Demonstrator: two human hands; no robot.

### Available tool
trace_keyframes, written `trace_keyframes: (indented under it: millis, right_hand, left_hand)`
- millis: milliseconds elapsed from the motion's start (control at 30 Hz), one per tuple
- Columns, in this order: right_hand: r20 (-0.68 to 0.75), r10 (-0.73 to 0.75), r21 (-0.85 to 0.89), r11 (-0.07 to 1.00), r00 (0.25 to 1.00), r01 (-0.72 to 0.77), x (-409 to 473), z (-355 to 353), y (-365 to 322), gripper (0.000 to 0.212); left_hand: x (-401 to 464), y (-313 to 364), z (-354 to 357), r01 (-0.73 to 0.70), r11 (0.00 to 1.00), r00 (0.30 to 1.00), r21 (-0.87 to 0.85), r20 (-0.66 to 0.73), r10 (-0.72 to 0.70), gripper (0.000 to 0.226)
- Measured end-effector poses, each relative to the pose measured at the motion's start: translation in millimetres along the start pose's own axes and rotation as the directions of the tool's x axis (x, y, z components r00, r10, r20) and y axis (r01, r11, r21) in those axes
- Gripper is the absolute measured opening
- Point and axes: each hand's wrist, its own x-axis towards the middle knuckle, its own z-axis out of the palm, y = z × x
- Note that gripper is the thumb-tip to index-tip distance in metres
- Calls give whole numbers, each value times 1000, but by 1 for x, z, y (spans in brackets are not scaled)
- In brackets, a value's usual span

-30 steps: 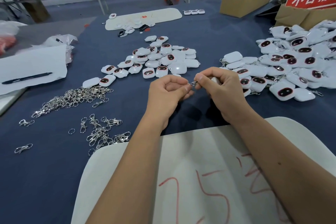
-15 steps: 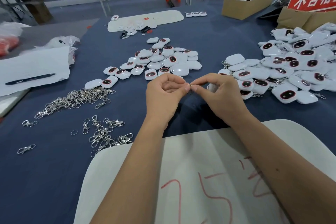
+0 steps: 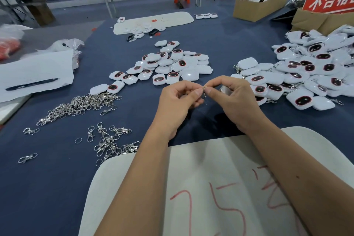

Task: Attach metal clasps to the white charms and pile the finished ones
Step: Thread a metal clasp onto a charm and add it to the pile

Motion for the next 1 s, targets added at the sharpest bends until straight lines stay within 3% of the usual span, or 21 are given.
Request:
trace_keyframes:
  millis: [567,767,1000]
  right_hand:
    - [4,30,28,999,1000,-30,0,0,3,12]
    - [-28,-34,0,999,999,34,-2,1,2,8]
    - [-60,-48,53,997,997,52,-2,-2,1,9]
  left_hand:
    - [-1,-2,7,-145,928,986,344,-28,164,16]
    - [-1,-3,10,-213,878,967,428,-34,251,17]
    - [-3,-4,20,-341,788,905,513,-47,422,16]
